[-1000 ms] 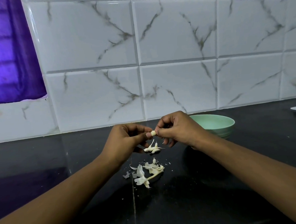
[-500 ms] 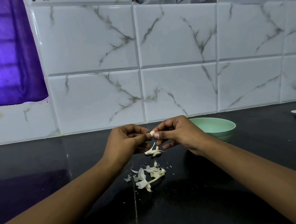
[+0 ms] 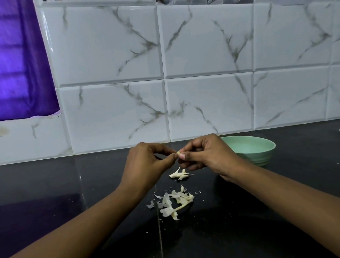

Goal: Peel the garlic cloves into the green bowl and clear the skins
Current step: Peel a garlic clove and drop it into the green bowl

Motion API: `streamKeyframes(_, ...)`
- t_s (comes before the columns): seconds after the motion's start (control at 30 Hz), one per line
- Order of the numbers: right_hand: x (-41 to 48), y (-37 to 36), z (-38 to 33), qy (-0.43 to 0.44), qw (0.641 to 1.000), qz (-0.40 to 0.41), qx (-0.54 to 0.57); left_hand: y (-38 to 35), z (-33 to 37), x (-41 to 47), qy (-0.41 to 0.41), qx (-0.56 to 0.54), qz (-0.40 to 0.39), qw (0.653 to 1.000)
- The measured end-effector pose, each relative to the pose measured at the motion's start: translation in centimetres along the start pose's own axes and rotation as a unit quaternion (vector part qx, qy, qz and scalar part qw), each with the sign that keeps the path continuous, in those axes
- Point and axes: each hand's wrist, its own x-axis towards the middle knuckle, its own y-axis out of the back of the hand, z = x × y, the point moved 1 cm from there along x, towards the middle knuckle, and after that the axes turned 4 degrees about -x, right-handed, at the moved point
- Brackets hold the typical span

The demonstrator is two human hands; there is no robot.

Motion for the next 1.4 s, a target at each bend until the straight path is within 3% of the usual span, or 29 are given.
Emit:
streamKeyframes(0.77,-0.05,-0.53,0.12,0.012,0.999,0.008,-0.040,-0.25,-0.12,0.10,0.022,-0.003,-0.010,1.000)
streamKeyframes(0.93,-0.14,-0.49,0.08,-0.015,1.000,-0.010,0.007,-0.34,-0.11,0.15,0.071,-0.080,-0.034,0.994)
streamKeyframes(1.1,-0.15,-0.50,0.14,-0.047,0.997,-0.035,0.055,-0.48,-0.22,0.12,0.163,-0.204,-0.075,0.962)
streamKeyframes(1.4,0.01,-0.31,0.31,-0.056,0.997,-0.017,0.053,-0.48,-0.46,0.21,0.168,-0.235,-0.089,0.953)
